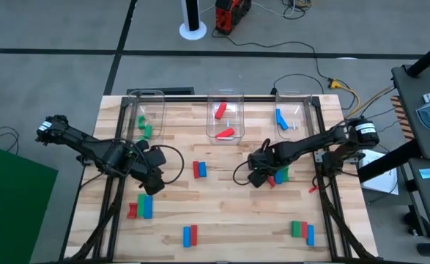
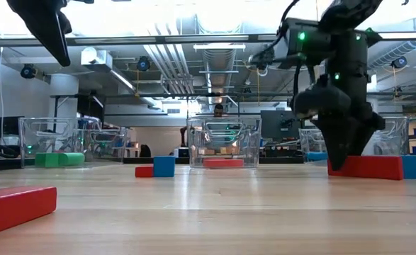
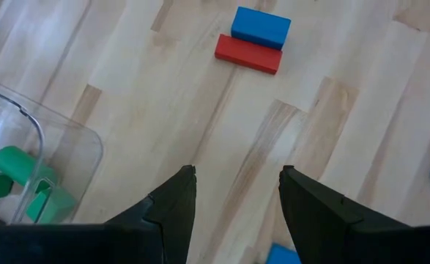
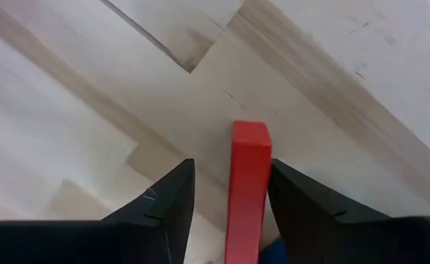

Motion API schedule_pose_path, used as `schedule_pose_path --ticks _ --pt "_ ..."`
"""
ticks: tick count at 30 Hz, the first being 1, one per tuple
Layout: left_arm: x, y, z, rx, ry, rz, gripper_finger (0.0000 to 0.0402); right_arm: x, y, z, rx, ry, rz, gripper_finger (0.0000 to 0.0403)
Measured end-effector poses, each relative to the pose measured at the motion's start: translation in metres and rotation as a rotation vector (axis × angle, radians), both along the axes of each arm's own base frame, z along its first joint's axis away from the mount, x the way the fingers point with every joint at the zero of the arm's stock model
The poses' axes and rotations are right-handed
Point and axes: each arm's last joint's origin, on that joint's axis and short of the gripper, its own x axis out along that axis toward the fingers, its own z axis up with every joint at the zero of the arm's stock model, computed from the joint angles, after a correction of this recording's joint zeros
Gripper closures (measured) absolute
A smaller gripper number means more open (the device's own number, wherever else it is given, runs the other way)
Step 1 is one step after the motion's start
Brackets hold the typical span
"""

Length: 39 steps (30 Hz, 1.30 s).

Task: Sort blocks
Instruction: Put the red wooden block into the middle transparent bin

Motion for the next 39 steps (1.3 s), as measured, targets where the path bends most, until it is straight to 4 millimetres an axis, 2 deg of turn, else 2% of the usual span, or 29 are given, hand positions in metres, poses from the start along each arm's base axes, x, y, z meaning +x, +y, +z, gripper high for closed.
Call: schedule_pose_path --ticks 4,8,14,19,24,29,35,39 --pt "0.0 0.0 0.0 0.001 0.0 -0.003 0.0228 0.003 0.0 -0.01 -0.006 0.037 0.033 0.0261" --pt "0.0 0.0 0.0 0.001 0.001 -0.003 0.0228 0.005 0.0 -0.01 -0.014 0.051 0.054 0.0291" --pt "0.0 0.0 0.0 0.001 -0.001 -0.003 0.0228 0.012 0.0 0.002 -0.034 -0.023 0.066 0.0354" --pt "0.005 -0.002 0.002 -0.007 -0.044 -0.036 0.0228 0.019 0.0 0.024 -0.036 -0.105 0.069 0.0354" --pt "0.019 -0.008 0.011 -0.004 -0.206 -0.161 0.0228 0.031 -0.001 0.065 -0.099 -0.27 0.065 0.0354" --pt "0.037 -0.009 0.025 0.082 -0.42 -0.231 0.0228 0.041 -0.004 0.117 -0.238 -0.58 0.057 0.0354" --pt "0.056 0.007 0.051 0.154 -0.687 -0.22 0.0228 0.038 -0.008 0.178 -0.458 -1.034 0.085 0.0354" --pt "0.07 0.023 0.075 0.139 -0.927 -0.264 0.0228 0.03 -0.006 0.219 -0.638 -1.317 0.176 0.0354"
